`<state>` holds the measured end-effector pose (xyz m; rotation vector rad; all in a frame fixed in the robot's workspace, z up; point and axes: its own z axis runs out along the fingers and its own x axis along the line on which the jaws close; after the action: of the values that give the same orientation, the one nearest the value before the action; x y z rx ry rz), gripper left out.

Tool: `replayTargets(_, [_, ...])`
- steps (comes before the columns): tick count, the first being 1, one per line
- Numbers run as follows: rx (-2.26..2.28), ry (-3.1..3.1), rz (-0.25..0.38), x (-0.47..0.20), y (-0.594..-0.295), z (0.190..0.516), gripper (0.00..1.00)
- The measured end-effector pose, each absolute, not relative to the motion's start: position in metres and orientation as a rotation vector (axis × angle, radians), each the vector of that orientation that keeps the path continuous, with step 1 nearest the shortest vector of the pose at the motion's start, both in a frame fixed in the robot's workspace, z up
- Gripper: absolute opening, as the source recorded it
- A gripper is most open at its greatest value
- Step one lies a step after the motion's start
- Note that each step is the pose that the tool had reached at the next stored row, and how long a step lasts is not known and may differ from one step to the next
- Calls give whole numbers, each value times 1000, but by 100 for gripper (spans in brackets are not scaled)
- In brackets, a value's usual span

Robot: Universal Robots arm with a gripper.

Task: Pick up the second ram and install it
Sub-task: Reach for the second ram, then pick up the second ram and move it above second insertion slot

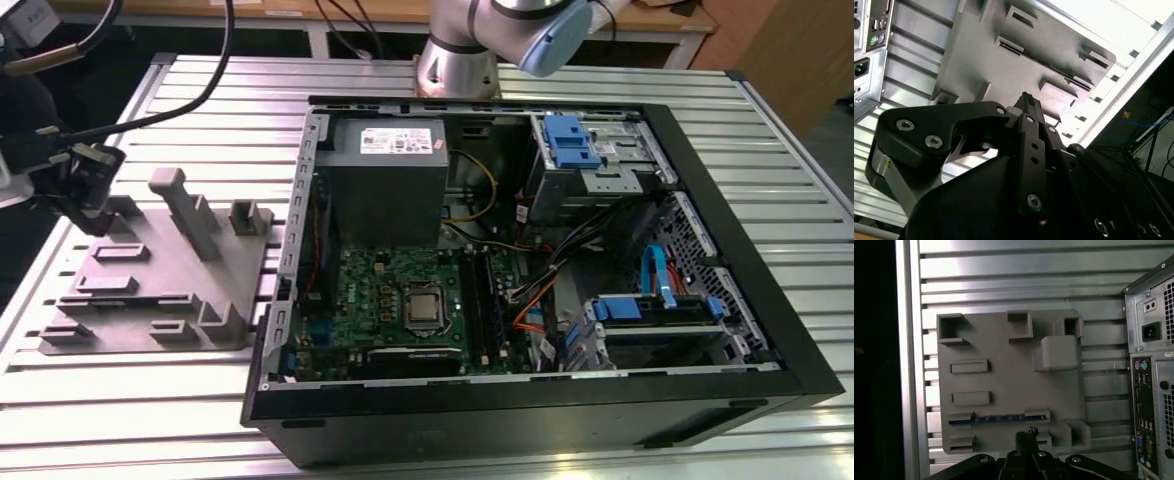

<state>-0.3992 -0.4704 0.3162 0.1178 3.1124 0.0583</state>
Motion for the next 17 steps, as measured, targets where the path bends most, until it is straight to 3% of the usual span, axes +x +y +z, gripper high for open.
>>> replayTargets(17, [118, 3112, 58, -404, -470, 299, 10])
